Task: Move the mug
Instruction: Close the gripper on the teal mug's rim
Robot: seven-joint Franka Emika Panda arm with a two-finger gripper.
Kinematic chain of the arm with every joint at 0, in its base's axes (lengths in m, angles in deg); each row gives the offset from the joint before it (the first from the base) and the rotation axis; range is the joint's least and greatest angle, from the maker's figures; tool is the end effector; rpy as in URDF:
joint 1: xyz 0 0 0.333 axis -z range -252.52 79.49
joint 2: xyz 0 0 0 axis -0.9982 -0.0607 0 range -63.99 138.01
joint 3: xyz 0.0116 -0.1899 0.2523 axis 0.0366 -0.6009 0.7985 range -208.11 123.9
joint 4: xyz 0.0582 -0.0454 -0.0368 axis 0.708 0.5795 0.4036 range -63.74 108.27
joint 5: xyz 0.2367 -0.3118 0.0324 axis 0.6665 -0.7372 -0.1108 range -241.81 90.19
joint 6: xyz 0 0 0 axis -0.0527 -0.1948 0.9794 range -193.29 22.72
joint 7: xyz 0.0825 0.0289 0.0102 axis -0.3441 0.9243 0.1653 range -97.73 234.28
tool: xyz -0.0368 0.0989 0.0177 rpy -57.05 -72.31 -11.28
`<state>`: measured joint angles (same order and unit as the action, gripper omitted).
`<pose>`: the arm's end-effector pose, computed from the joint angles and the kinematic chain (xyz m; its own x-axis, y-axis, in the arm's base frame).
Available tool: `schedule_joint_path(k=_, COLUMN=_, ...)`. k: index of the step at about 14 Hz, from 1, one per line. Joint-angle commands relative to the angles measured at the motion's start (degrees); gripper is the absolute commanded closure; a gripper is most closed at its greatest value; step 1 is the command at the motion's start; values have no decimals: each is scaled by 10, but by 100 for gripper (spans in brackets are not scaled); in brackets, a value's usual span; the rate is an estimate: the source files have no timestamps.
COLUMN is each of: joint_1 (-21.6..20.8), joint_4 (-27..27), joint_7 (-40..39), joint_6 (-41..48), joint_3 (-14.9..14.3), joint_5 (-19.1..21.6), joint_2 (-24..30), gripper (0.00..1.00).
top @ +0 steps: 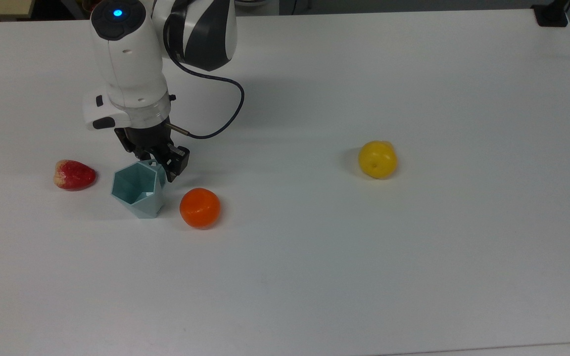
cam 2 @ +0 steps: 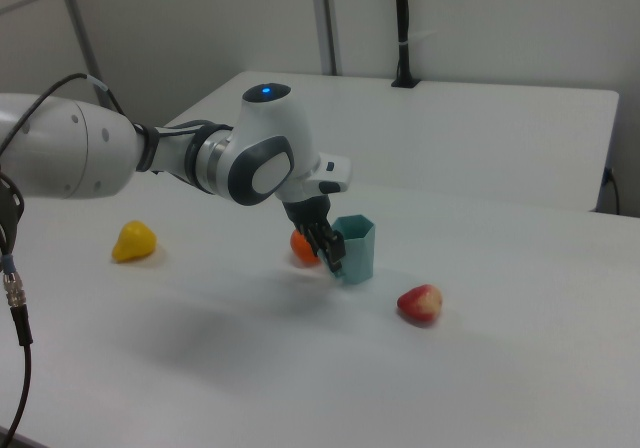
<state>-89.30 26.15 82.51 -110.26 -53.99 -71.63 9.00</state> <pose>0.6903 -0.0900 0.3564 0.8969 -0.3999 0.1889 -0.4051 -0.9142 -0.0122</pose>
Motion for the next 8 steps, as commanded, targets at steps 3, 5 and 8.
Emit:
schedule_joint_path(k=3, joint_1=-4, joint_4=-1, joint_7=4, joint_6=-13, joint_3=-3, joint_5=0, joint_2=-2, gripper=61)
schedule_joint_path(k=5, joint_1=-4, joint_4=0, joint_7=4, joint_6=-13, joint_3=-3, joint_5=0, joint_2=-2, gripper=71)
schedule_joint_path(k=8, joint_1=-4, joint_4=-1, joint_7=4, joint_6=-13, joint_3=-3, joint_5=0, joint_2=-2, gripper=76)
